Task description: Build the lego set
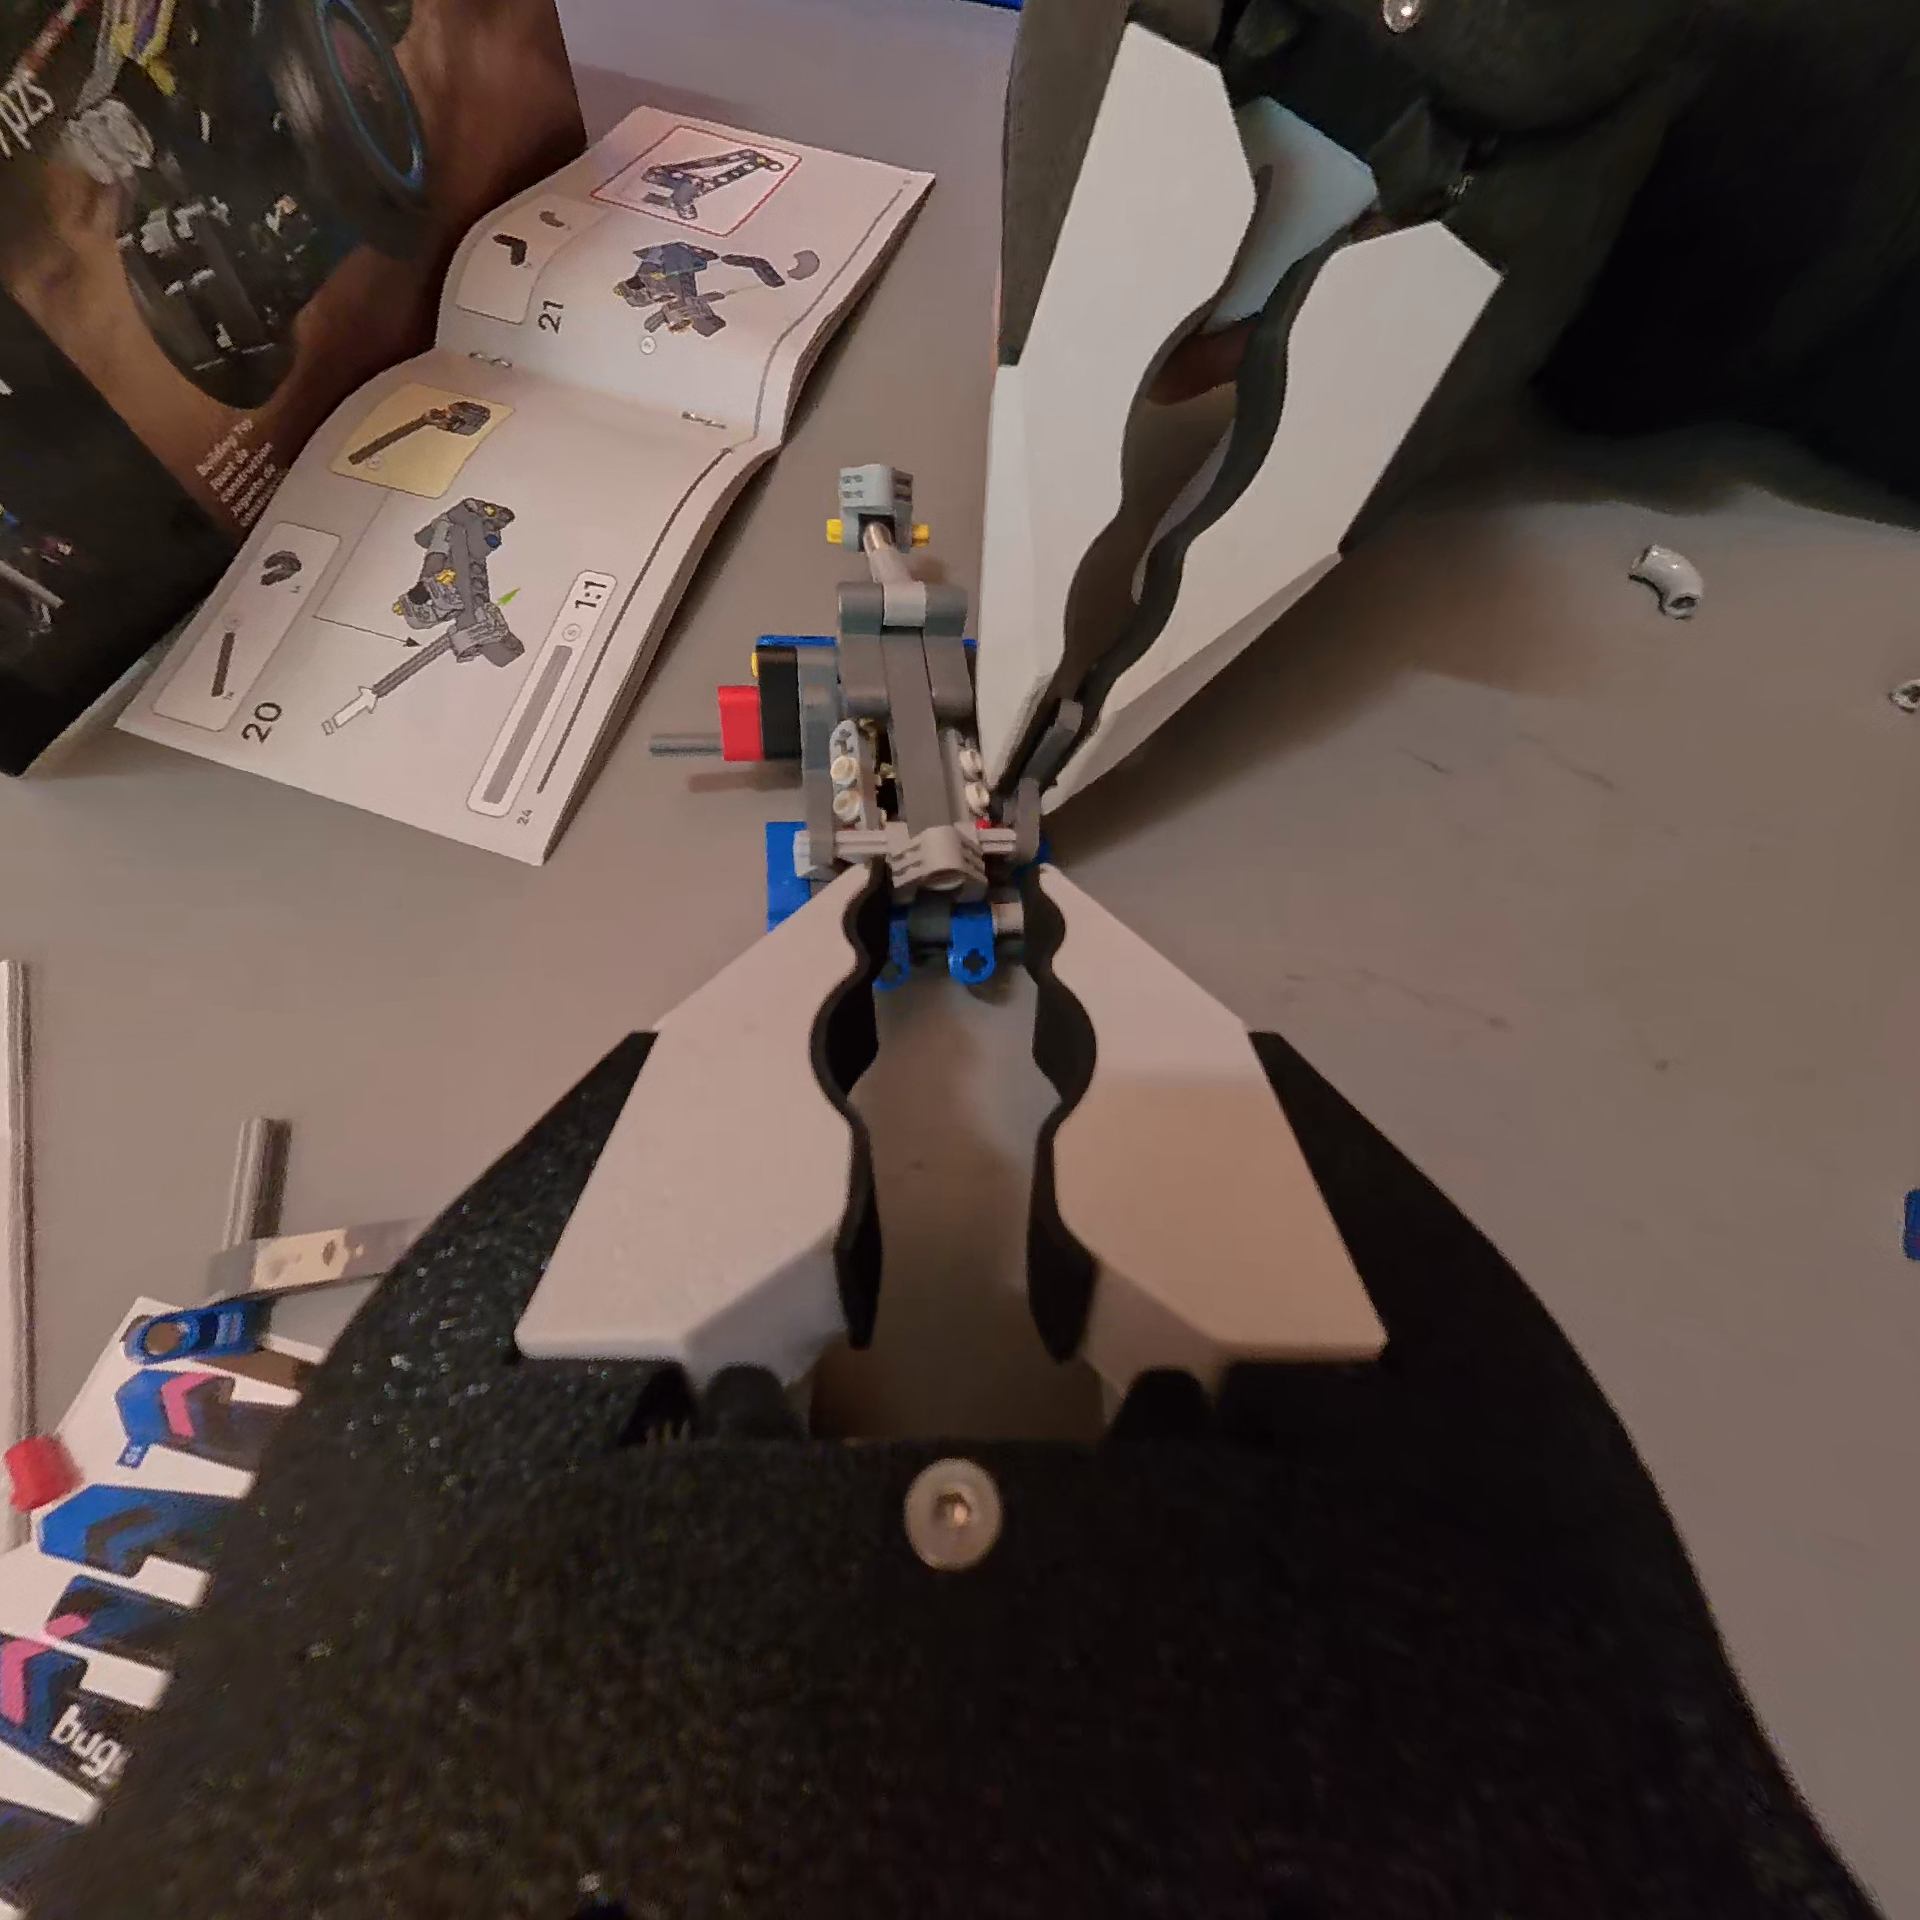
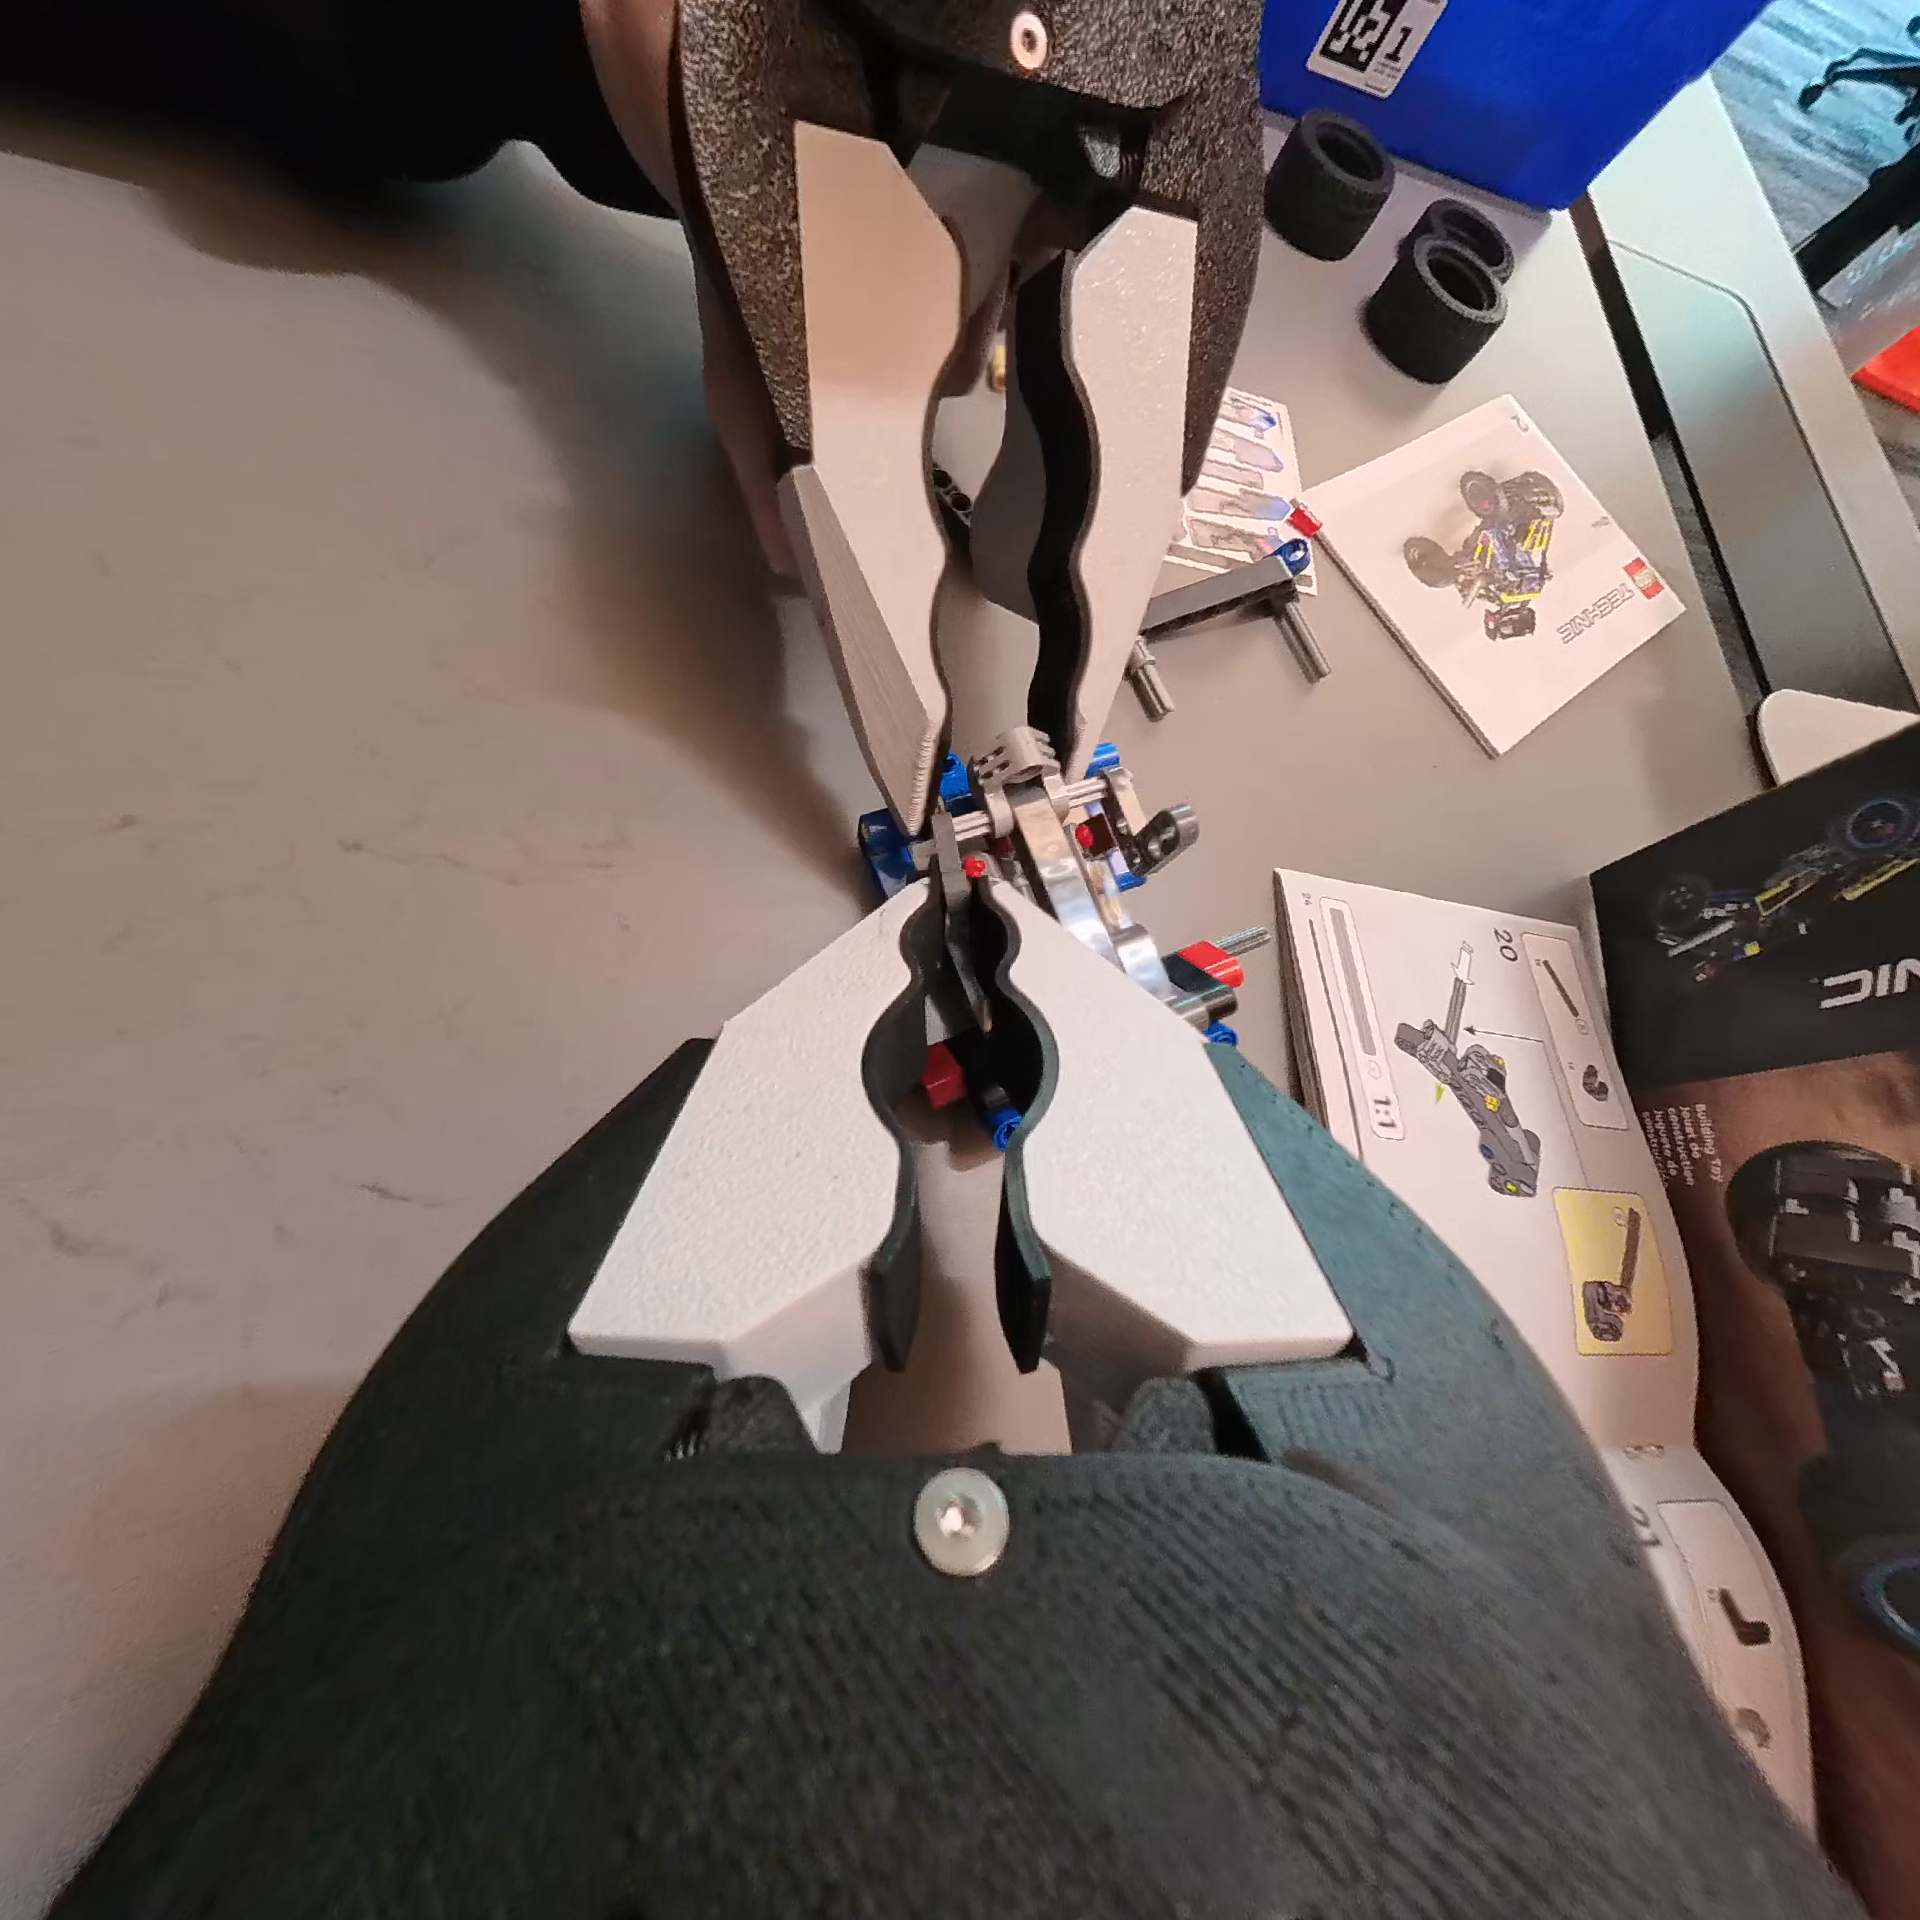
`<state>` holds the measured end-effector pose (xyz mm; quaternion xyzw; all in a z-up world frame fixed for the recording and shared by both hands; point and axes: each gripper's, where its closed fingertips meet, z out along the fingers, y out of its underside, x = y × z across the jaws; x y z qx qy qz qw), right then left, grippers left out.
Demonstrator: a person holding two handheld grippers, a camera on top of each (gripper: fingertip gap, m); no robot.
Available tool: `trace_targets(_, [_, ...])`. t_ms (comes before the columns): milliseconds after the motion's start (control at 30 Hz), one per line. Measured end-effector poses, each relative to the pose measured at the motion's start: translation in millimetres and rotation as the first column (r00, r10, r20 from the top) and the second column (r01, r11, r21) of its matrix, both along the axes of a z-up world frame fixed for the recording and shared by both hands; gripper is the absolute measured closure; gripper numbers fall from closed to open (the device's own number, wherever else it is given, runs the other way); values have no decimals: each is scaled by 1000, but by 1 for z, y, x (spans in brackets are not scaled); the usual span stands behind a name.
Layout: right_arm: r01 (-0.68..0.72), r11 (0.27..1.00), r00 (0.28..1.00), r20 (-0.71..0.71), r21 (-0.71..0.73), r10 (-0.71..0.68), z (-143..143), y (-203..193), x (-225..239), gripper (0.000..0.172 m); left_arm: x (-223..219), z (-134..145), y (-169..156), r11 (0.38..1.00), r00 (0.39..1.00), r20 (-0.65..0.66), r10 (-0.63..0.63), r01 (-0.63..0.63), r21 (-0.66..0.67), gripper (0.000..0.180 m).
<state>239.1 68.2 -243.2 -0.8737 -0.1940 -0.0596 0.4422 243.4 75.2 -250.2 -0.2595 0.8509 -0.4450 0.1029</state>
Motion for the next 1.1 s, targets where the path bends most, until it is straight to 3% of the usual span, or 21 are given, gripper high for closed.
trace_targets(267, [-6, 1000, 1000, -6, 3, 6, -1, 1, 0, 171, 3, 2, -2, 999, 999, -33, 20, -21, -38, 155])
trace_targets(633, [10, 1000, 1000, 2, 10, -10, -3, 0, 8, 171, 13, 0, -1, 998, 998, 35, 49, -50, 31, 157])
trace_targets(933, [44, 999, 981, 190, 12, -46, 2, 1, 14, 162, 14, 2, 0, 999, 997, 63, 37, -39, 37, 158])
trace_targets(1100, [47, 999, 975, 216, 22, -50, 2, 2, 14, 160, 11, -1, 2, 998, 998, 59, 21, -24, 51, 159])
